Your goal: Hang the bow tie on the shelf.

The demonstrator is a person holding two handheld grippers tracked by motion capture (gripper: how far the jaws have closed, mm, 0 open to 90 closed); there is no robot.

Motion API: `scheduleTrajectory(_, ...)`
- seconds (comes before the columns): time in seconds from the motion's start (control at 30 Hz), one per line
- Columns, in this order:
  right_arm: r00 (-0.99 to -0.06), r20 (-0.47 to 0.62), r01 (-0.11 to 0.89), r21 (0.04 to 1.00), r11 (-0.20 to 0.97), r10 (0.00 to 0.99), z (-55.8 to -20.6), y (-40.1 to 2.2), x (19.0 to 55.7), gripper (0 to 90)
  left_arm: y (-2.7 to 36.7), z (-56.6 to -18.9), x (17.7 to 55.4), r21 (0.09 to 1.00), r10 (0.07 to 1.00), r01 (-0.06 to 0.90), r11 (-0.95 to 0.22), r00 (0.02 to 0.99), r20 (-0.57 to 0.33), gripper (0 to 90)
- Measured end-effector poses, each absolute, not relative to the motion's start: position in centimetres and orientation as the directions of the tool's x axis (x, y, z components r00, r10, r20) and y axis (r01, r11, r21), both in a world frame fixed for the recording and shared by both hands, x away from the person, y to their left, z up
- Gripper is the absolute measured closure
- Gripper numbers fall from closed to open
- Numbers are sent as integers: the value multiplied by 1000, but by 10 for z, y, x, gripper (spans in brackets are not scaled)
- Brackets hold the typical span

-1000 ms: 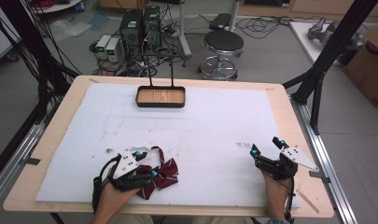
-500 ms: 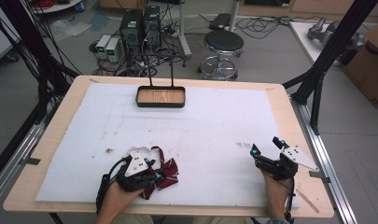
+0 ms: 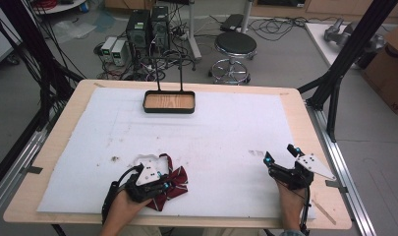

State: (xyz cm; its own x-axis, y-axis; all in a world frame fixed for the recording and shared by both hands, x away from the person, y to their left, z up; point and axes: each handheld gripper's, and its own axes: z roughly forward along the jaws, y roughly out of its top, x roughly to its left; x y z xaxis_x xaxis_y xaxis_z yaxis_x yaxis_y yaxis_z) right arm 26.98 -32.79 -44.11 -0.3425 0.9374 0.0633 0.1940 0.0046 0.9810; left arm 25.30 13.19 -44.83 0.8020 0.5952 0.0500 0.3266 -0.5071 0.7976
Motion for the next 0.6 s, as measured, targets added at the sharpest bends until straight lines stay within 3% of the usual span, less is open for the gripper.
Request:
scheduleTrajectory(0.2,-342,66,193,981,2,937,-441,-328,270,103,150,-420,260,842,615,258,-474,781,107,759)
scheduleTrajectory(0.33,-341,69,199,980,0,937,-442,-328,270,104,171,-397,276,883,627,233,-408,775,86,759)
scheduleTrajectory(0.6,-340,66,196,981,3,938,-442,-329,270,104,190,-358,318,903,589,193,-383,804,78,759)
